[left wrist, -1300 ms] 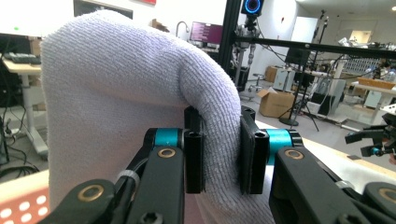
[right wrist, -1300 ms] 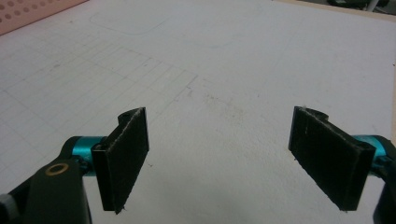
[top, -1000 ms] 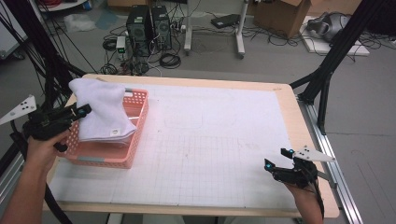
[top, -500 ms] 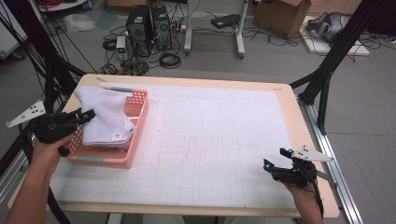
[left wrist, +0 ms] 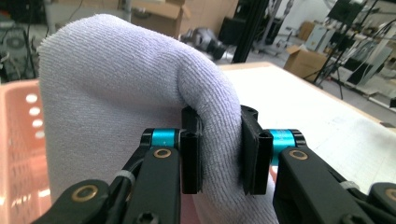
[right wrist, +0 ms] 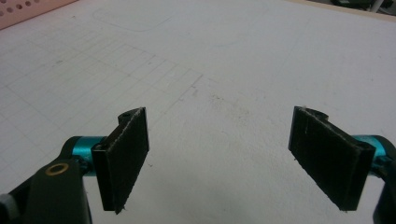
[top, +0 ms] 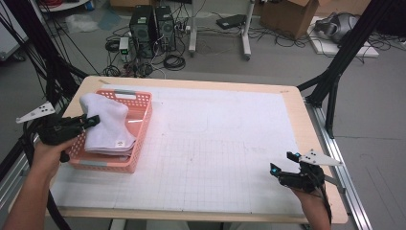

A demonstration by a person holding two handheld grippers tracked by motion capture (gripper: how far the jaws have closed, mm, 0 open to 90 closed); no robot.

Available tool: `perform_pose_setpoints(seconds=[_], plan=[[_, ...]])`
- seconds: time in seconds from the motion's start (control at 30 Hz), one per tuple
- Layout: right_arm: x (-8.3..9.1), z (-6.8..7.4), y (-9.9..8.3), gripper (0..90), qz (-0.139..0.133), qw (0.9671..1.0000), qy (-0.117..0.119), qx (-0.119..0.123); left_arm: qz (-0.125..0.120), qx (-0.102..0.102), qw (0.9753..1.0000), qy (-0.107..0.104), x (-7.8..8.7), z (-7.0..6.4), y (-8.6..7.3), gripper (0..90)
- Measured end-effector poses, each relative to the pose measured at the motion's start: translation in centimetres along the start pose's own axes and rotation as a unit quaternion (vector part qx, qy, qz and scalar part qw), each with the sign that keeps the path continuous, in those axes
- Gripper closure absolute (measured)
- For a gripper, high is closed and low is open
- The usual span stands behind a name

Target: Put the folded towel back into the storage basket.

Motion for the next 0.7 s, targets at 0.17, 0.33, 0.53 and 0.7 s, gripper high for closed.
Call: perform_pose_setpoints(seconds=[0.17, 0.33, 0.53, 0.7], plan=[[0.0, 0.0, 0.0, 19.2, 0.000, 1.0000, 0.000, 0.001, 0.025, 0.017, 0.9995, 0.008, 0.1, 0.1, -0.2, 71.2], [-0.1, 0.1, 0.0, 19.2, 0.001, 1.0000, 0.002, 0.000, 0.043, 0.034, 0.9983, 0.018, 0.5, 0.1, -0.3, 70.2], [-0.1, 0.1, 0.1, 19.2, 0.000, 1.0000, 0.001, 0.002, 0.064, 0.053, 0.9958, 0.038, 1.0, 0.3, -0.8, 69.4], [-0.1, 0.3, 0.1, 19.2, -0.001, 1.0000, 0.003, 0.002, 0.093, 0.075, 0.9906, 0.066, 1.4, 0.4, -1.4, 68.7]])
Point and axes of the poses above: each handheld gripper's, and its own axes: x roughly backward along the jaws, y roughly out of its top, z roughly to its left, the point moved 3 cm from there along -x, roughly forward along the jaws, and after that the axes turned 13 degrees about z, right-handed, at the moved point
